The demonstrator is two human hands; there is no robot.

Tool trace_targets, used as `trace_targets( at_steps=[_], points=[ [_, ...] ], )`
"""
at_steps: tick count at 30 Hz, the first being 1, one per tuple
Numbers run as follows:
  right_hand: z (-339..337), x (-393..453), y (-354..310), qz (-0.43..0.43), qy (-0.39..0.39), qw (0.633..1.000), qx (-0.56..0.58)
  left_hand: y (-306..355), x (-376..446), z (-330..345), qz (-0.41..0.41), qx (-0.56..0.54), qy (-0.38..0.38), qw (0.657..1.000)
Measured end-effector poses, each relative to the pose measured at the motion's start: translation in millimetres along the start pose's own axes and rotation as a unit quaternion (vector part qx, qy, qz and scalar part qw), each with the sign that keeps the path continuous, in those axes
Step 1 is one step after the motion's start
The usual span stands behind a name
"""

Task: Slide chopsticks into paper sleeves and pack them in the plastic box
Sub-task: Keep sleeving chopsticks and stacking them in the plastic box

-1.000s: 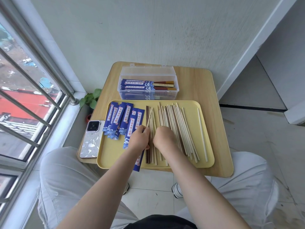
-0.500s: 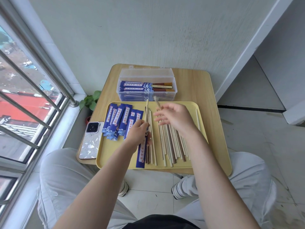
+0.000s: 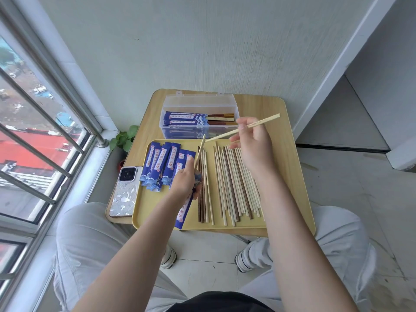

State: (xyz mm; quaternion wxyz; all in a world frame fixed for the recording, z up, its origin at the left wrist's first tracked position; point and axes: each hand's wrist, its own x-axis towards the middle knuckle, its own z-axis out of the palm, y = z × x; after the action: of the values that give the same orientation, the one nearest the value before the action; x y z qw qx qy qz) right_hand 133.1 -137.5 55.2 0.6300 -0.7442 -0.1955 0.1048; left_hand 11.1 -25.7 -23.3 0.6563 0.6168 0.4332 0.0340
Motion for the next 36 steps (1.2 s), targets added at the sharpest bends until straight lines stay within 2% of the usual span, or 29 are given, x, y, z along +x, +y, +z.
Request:
trace_targets(
  at_steps=[4,7,12,18,22,28,32,36],
  points=[
    [-0.5,2.3,6.3,-0.017,0.070,0.997,-0.024,-1.4,2.1,0.1,-0.041,-0.024,0.021,0.999],
    [0.4,3.0,10.8,-0.015,0.050,0.998,-0.040,-1.8,1.7,0.4,-0.019,-0.004,0.010,1.000],
    [3.3,4.5,18.4,0.004,0.013,0.999,-0.037,-2.7,0.0,-1.0,0.023,0.065,-0.056,0.996],
    [0.2,7.8,19.1,0.003,-0.007,0.999,-0.050,-4.0,1.3,-2.9,0.026,0.068,-0.059,0.996],
    [3.0,5.4,22.0,0.011,-0.032,0.997,-0.073,0.1,0.0,-1.6,0.040,0.077,-0.090,0.992],
    [4.8,-1.2,25.3,-0.012,-0.025,0.997,-0.077,8.6,-3.8,0.6,0.073,0.085,-0.144,0.983],
    [5.2,4.0,33.0,-0.034,-0.021,0.994,-0.101,13.3,-5.6,4.7,0.061,0.081,-0.141,0.985],
    [5.0,8.9,33.8,-0.014,-0.040,0.993,-0.110,16.1,-4.5,7.1,0.053,0.065,-0.142,0.986]
  ],
)
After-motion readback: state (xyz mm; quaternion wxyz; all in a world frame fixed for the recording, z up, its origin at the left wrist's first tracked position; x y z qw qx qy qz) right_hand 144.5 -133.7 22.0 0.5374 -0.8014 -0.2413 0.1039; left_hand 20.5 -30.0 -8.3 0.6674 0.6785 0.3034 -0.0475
